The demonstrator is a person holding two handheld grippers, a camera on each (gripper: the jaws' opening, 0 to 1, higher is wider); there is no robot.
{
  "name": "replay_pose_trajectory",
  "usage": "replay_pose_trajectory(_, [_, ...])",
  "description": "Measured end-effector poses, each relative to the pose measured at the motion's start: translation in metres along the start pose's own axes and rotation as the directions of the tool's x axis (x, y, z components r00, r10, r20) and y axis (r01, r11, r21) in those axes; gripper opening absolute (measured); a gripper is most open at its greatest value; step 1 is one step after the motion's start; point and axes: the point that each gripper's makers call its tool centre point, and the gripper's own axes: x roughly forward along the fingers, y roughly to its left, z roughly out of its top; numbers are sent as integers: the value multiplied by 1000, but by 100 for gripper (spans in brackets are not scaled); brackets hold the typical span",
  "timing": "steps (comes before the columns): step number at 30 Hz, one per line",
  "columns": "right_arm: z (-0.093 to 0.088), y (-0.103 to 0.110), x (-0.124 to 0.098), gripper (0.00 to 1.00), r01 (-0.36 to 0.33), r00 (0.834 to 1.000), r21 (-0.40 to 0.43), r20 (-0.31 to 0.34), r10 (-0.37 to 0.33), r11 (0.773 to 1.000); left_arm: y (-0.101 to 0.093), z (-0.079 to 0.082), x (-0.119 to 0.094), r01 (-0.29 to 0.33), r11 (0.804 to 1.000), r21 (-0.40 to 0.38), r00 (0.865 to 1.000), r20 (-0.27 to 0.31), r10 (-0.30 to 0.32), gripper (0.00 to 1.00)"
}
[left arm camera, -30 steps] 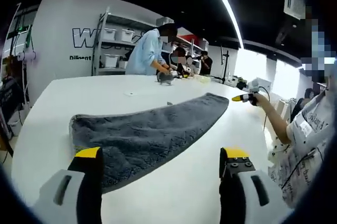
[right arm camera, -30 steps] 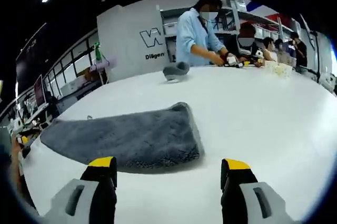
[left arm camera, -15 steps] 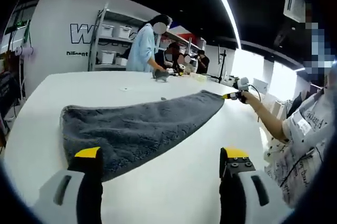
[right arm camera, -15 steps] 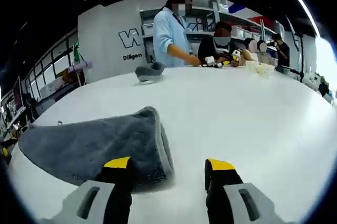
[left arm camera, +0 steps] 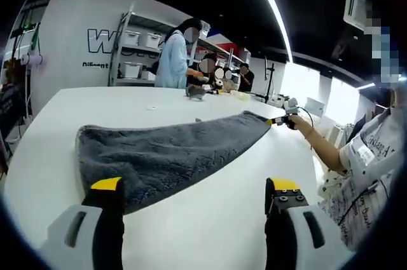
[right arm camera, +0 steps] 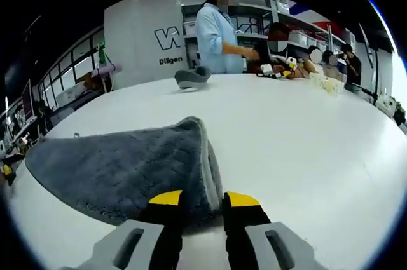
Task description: Fold the towel on the table until its edges align and the towel forms a compact rectangular stack.
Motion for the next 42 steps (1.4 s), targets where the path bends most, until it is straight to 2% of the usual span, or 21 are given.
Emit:
replay_pose_trajectory(4, [9,3,-2,14,22,1000,-106,23,-19,994,0,0,-2,-2,1000,-3,1000,-2,2,96])
replay_pose_trajectory(10, [45,20,-17,11,72,988,-248,150,-35,966,1,3,-7,-17,1000,-5,1000,6,17,96])
replay_pose_trajectory(11, [54,31,-20,11,85,986,-313,166,-34,946,1,4,-8,-18,1000,-5,1000,7,18,96])
replay_pose_trajectory(14, [68,59,-24,10,87,982,-424,191,-5,902,-1,5,-8,-18,1000,0,1000,7,18,96])
replay_pose_trajectory(18, [78,101,-24,10,39,978,-536,193,77,843,-4,6,-9,-14,1000,4,1000,7,14,96])
replay_pose_trajectory(20, [77,119,-22,10,12,978,-578,178,112,816,-6,6,-8,-13,1000,5,1000,6,13,96])
replay_pose_trajectory(22, [71,144,-18,10,-42,975,-629,143,168,777,-8,6,-8,-12,1000,8,1000,4,12,96])
replay_pose_trajectory(26, [55,170,-8,10,-119,972,-664,74,223,739,-9,7,-9,-10,1000,11,1000,4,10,95])
replay_pose_trajectory(29, [41,178,1,10,-163,970,-672,23,240,722,-10,6,-10,-10,1000,11,1000,4,10,95])
replay_pose_trajectory(32, [29,182,10,10,-192,970,-666,-14,244,721,-10,5,-11,-10,1000,9,1000,0,10,95])
replay_pose_trajectory(34, [26,182,12,11,-192,970,-665,-16,242,722,-10,3,-11,-9,1000,9,1000,-3,10,95])
replay_pose_trajectory(36, [27,182,12,14,-181,971,-676,-8,239,714,-10,3,-11,-8,1000,9,1000,-5,8,95])
replay_pose_trajectory(38, [30,181,11,24,-159,974,-687,6,225,709,-10,3,-11,-7,1000,9,1000,-6,7,95])
replay_pose_trajectory(41, [31,173,13,39,-111,985,-677,21,170,728,-9,4,-10,-4,1000,10,1000,-5,4,95])
replay_pose_trajectory(42, [31,172,13,42,-103,987,-667,26,162,737,-10,4,-9,-2,1000,10,1000,-5,2,95])
